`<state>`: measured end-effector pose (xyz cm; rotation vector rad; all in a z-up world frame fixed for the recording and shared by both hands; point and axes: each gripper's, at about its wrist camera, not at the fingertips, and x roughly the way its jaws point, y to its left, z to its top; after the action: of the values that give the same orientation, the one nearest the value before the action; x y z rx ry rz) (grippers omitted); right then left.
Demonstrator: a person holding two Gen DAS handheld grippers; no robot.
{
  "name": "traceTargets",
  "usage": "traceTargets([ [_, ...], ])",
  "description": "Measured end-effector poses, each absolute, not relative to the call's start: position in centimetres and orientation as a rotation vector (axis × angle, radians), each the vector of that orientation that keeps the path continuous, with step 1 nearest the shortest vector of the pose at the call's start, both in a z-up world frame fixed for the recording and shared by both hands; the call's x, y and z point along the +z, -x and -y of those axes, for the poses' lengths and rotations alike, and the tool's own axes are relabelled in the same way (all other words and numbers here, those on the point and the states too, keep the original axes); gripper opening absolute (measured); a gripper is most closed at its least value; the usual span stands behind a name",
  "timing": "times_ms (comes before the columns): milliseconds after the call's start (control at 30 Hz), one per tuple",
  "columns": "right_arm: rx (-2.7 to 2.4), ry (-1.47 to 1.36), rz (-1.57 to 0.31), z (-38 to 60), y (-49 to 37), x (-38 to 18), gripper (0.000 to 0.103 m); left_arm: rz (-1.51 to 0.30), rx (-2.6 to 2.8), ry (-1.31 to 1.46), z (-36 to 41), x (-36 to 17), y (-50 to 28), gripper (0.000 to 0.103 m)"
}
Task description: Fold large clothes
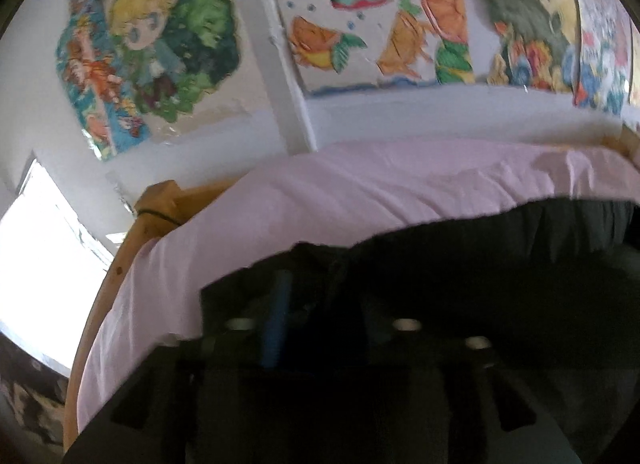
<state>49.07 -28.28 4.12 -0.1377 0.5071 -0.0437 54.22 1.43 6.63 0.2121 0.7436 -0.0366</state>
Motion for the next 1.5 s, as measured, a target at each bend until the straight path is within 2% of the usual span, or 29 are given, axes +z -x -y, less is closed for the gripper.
traceTargets([
  [33, -0.046, 0.136, -0.497, 28.3, -48.9, 4.4, 0.069, -0.722, -0.031, -0.198, -1.6, 7.1, -53.8, 0.060],
  [67, -0.041, 0.132, -0.477, 28.3, -48.4, 4.8, 0.079, -0.683, -0.028, -0.173, -1.9, 7.8, -52.9, 0.072],
  [100, -0.032, 0.132, -0.460, 28.2, -48.0, 5.2, 0.085, -0.643, -0.021, -0.160, -2.0, 8.4, -52.1, 0.082],
  [200, -0.007, 0.164, -0.446, 27.8, -47.1, 6.0, 0.090, -0.528, -0.024, -0.142, -2.0, 9.7, -49.6, 0.093],
  [367, 0.117, 0.217, -0.438, 26.4, -45.4, 6.5, 0.093, -0.467, -0.196, -0.205, 0.7, 9.2, -45.6, 0.095],
  [433, 0.241, 0.217, -0.426, 26.0, -44.6, 6.2, 0.098, -0.483, -0.233, -0.275, 2.1, 8.3, -45.1, 0.095],
  [633, 0.305, 0.178, -0.445, 25.5, -45.5, 4.4, 0.099, -0.484, -0.231, -0.457, 4.9, 4.9, -46.3, 0.095],
  [667, 0.296, 0.165, -0.449, 25.4, -45.9, 4.2, 0.099, -0.483, -0.223, -0.457, 4.9, 4.5, -47.1, 0.098],
  [733, 0.273, 0.150, -0.458, 25.2, -46.8, 3.8, 0.099, -0.497, -0.206, -0.425, 4.5, 3.9, -48.7, 0.102],
  [1100, 0.252, 0.112, -0.610, 24.7, -53.5, -1.2, 0.103, -0.756, -0.242, -0.146, 0.6, -0.3, -57.3, 0.102],
  [1500, 0.264, 0.054, -0.663, 25.0, -55.3, -3.2, 0.103, -0.741, -0.298, -0.009, -1.3, -1.6, -58.3, 0.102],
])
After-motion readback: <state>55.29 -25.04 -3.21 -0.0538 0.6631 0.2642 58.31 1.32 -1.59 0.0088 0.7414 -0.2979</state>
